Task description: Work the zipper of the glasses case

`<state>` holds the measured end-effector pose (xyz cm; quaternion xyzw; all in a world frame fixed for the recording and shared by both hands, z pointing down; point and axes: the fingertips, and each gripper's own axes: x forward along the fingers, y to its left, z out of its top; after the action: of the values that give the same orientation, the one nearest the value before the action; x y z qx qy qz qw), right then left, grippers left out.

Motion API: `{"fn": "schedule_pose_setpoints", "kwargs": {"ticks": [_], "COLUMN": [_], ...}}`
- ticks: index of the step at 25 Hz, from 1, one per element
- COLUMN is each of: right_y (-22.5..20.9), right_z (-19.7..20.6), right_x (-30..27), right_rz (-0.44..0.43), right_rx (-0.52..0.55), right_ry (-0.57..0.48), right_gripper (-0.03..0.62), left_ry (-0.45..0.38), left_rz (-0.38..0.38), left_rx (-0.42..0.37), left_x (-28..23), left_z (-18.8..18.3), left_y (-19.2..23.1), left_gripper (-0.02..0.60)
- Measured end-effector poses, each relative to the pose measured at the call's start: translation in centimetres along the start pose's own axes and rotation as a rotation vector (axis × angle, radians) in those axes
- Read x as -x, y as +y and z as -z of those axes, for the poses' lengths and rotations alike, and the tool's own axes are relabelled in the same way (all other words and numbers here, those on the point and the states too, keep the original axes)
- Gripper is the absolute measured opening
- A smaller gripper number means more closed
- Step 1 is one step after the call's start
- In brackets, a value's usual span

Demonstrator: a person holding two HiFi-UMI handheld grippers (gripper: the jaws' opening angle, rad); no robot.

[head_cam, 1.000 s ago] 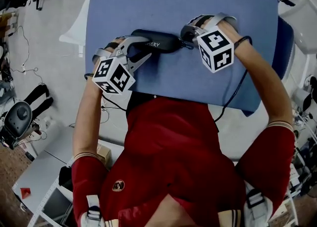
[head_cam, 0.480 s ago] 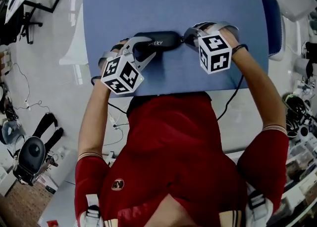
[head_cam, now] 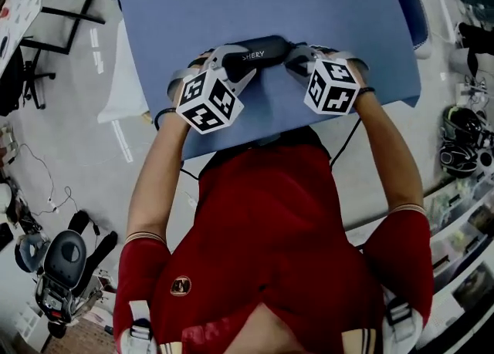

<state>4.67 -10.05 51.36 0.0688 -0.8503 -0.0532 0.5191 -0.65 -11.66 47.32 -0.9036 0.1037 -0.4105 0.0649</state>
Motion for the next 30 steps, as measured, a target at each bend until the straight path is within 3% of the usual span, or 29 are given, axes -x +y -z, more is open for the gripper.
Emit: {"fn": "schedule_pose_setpoints", "kwargs": {"ticks": [9, 15, 19, 23, 30], "right_y": [1.4, 1.8, 2.1, 2.1, 2.0], "right_z": [-3.8, -4.6, -4.7, -4.5, -3.4], "right_x": [-1.2, -1.7, -1.9, -1.9, -1.3], "right_rz": [0.183, 0.291, 0.339, 0.351, 0.317], "right_rx": [-0.29, -0.411, -0.493, -0.522, -0.473], "right_ry": [-0.049, -0.045, -0.076, -0.104, -0.124], "right_gripper": [0.0, 0.0, 0.0, 0.0, 0.0], "left_ry": [0.002, -0.008, -0.004, -0.001, 0.047], "left_rz": [0.137, 0.229, 0.269, 0.295, 0.319], "left_rx": [-0.135, -0.228, -0.251, -0.254, -0.3], "left_x": [0.6, 0.6, 0.3, 0.1, -0.6], "left_z": [0.3, 0.2, -0.1, -0.1, -0.8], "left_y": [-0.4, -0.8, -1.2, -1.3, -1.7], "left_gripper": [0.123, 0.123, 0.123, 0.122, 0.121]}}
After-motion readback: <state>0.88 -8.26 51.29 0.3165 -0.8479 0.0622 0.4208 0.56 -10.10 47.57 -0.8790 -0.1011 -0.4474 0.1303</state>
